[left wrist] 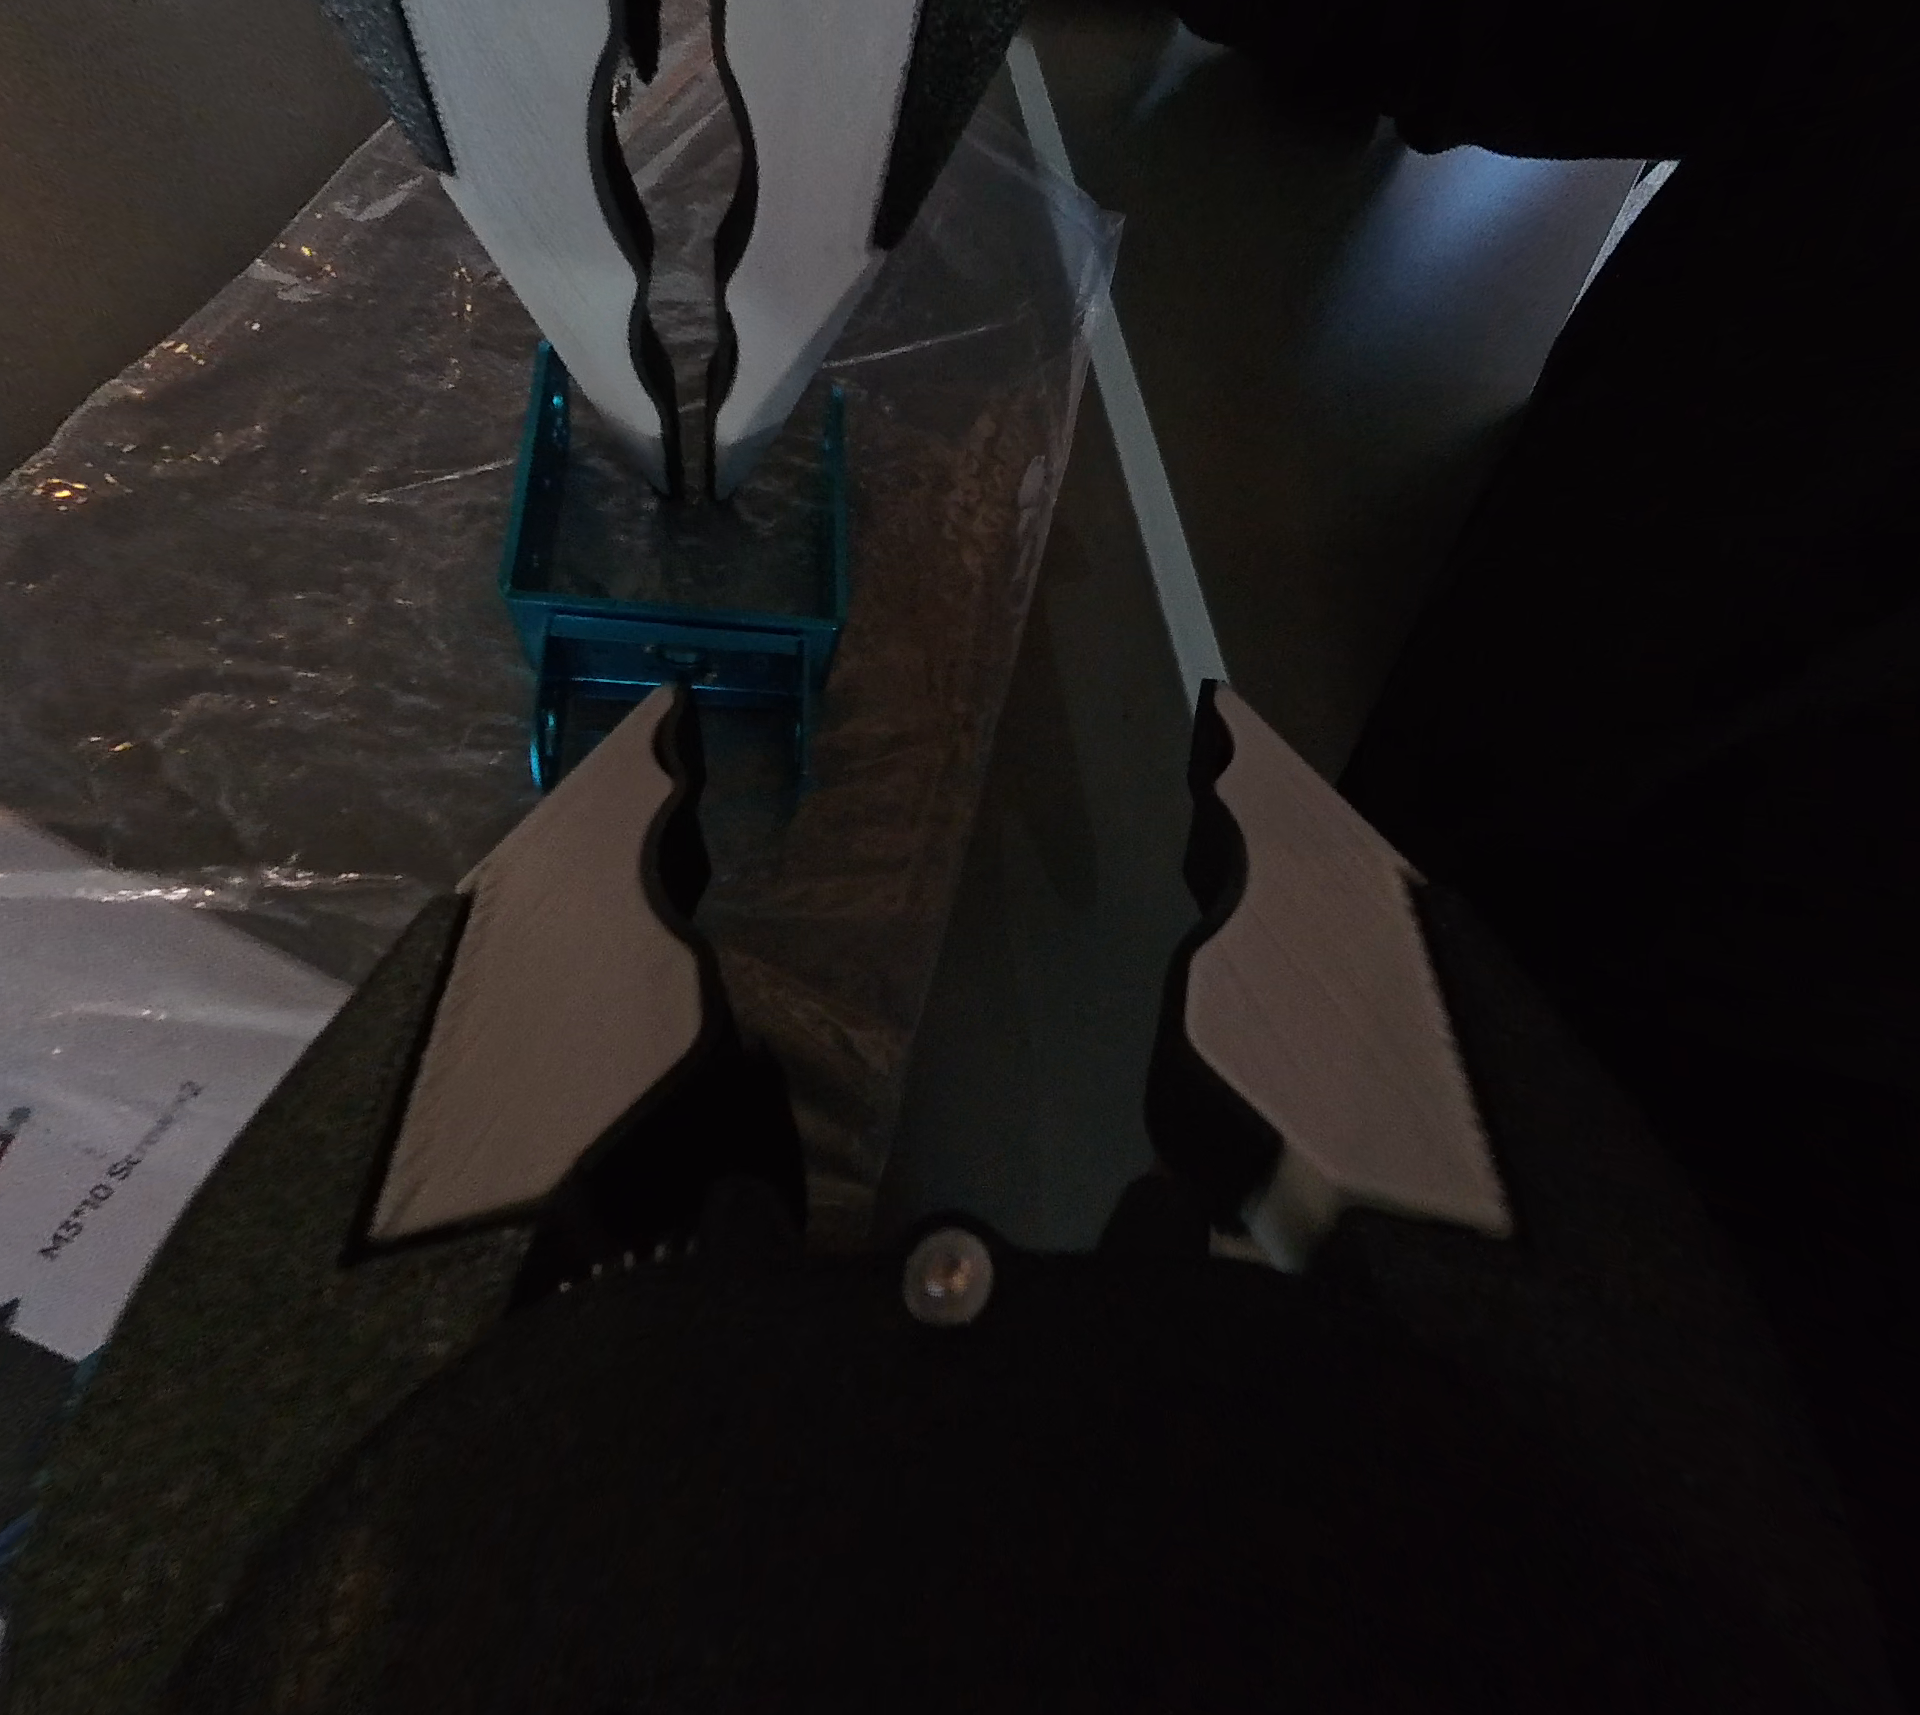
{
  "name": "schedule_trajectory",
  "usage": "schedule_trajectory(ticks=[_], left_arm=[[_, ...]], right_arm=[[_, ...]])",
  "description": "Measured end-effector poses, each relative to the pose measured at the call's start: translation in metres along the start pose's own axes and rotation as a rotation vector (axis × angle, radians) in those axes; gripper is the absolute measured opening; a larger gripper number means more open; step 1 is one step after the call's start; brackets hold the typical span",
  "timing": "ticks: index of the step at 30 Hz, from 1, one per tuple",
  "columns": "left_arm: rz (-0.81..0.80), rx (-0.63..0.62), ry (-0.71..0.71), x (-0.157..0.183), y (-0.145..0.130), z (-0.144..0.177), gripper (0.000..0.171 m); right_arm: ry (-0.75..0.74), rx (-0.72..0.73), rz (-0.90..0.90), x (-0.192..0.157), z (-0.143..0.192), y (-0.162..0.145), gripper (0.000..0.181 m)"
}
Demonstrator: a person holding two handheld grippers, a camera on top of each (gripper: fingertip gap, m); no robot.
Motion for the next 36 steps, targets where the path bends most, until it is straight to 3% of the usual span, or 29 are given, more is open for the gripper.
schedule_trajectory(ticks=[10,14,25,36], left_arm=[[0.004,0.002,0.0,0.0,0.0,0.0,0.094],[0.008,0.004,0.0,0.0,0.0,0.0,0.094],[0.016,0.016,-0.004,0.001,0.002,-0.002,0.102],[0.061,0.066,0.011,-0.002,0.004,-0.001,0.103]], right_arm=[[-0.008,0.068,-0.009,0.0,0.005,-0.008,0.001],[0.012,0.179,-0.042,0.002,0.015,-0.01,0.001],[0.091,0.576,-0.476,0.012,0.005,-0.021,0.001],[-0.007,0.665,-0.588,-0.004,0.003,-0.025,0.0]])
Point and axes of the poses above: each gripper's, where its closed fingertips meet, z back along the fingers, y out of its top, x = y × z across the jaws, the point moved 10 cm from there along z, back along the fingers, and after that the axes turned 10 degrees about x, right-handed, at the moved point
